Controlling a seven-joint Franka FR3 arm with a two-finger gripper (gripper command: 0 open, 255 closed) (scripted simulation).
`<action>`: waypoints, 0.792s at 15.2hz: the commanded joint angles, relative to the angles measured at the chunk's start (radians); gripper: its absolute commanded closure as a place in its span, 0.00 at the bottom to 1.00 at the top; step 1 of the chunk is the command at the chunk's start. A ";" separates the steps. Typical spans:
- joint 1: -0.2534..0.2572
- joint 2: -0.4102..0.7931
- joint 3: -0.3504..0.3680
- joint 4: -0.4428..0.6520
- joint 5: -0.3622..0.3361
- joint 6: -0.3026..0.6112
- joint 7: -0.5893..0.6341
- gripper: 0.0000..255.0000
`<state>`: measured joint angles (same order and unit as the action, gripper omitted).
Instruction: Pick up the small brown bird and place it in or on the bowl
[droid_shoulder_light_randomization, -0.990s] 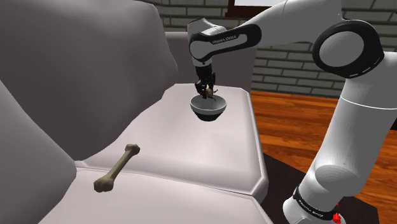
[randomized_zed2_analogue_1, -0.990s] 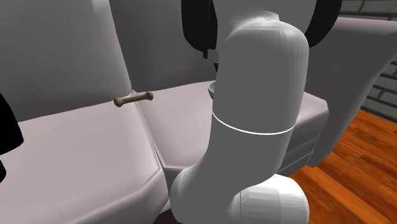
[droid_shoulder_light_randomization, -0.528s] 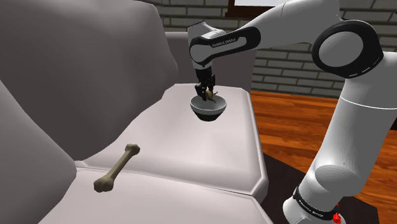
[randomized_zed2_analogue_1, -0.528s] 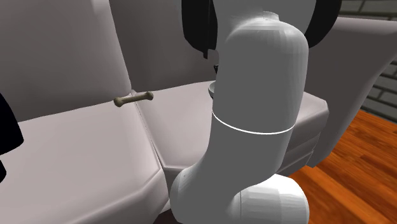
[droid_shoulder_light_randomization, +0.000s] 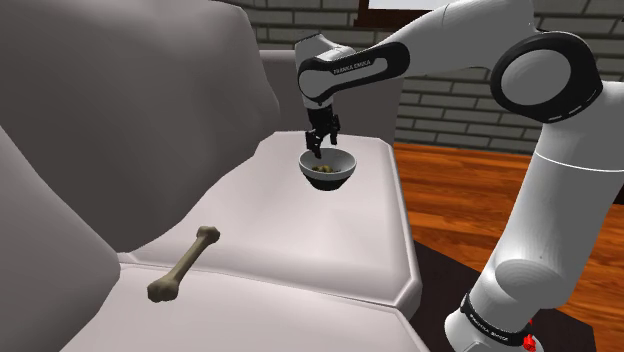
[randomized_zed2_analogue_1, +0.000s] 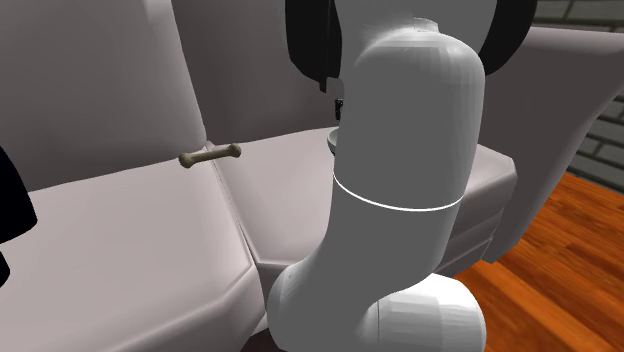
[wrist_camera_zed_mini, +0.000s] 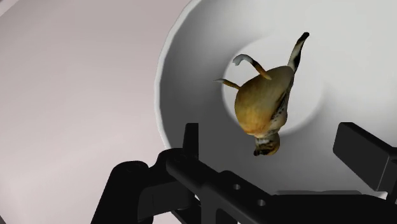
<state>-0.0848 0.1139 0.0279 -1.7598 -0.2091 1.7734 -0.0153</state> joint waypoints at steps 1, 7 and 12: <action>0.003 0.001 0.002 0.034 0.002 -0.034 -0.001 0.00; 0.012 0.011 0.009 0.139 0.004 -0.129 -0.005 0.00; 0.012 0.011 0.009 0.139 0.004 -0.129 -0.005 0.00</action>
